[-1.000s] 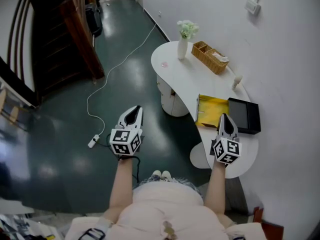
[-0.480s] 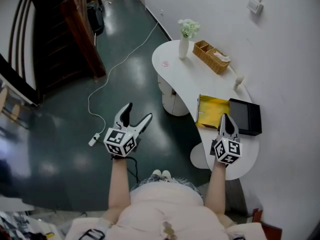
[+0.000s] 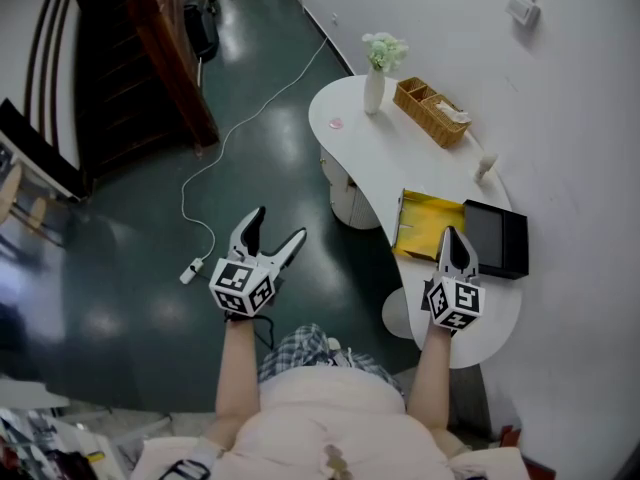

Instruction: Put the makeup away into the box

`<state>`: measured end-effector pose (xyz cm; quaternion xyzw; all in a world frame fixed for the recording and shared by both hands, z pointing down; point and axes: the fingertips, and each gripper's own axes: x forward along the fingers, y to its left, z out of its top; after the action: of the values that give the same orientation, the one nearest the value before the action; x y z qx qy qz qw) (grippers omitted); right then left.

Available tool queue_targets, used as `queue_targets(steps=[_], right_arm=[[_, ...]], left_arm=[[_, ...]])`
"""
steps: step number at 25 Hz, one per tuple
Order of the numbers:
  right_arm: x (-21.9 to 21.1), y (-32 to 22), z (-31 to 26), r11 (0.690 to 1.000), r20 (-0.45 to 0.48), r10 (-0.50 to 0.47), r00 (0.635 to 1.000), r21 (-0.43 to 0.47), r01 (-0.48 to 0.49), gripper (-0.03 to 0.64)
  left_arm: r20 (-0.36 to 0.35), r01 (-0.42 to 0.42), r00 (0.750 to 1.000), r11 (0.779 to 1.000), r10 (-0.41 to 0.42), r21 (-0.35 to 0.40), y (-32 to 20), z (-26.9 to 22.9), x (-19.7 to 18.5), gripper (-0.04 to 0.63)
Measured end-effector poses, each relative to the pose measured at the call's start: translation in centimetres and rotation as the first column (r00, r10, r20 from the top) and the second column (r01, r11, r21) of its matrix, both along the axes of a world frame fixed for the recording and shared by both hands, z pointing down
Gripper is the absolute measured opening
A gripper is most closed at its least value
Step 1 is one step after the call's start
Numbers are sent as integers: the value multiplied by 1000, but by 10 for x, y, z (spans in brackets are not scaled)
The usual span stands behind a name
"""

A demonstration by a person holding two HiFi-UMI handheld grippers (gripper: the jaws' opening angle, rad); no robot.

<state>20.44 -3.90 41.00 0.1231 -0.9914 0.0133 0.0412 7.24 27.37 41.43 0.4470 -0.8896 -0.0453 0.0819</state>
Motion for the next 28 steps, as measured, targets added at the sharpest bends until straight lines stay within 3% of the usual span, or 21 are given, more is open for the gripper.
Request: queue_targets(steps=[6, 15, 20, 28], right_arm=[[-16, -14, 13, 999, -11, -5, 1000, -37, 4, 15], [-58, -40, 19, 999, -9, 13, 1000, -32, -14, 15], [-103, -61, 26, 999, -4, 40, 999, -24, -40, 15], [-187, -95, 23, 990, -20, 138, 990, -9, -138, 15]], left_arm=[[7, 12, 1000, 999, -12, -29, -9, 7, -11, 391], [-2, -19, 1000, 999, 19, -32, -44, 22, -58, 391], [-13, -52, 999, 998, 52, -28, -70, 37, -109, 391], [-34, -153, 988, 988, 153, -14, -132, 47, -229, 391]])
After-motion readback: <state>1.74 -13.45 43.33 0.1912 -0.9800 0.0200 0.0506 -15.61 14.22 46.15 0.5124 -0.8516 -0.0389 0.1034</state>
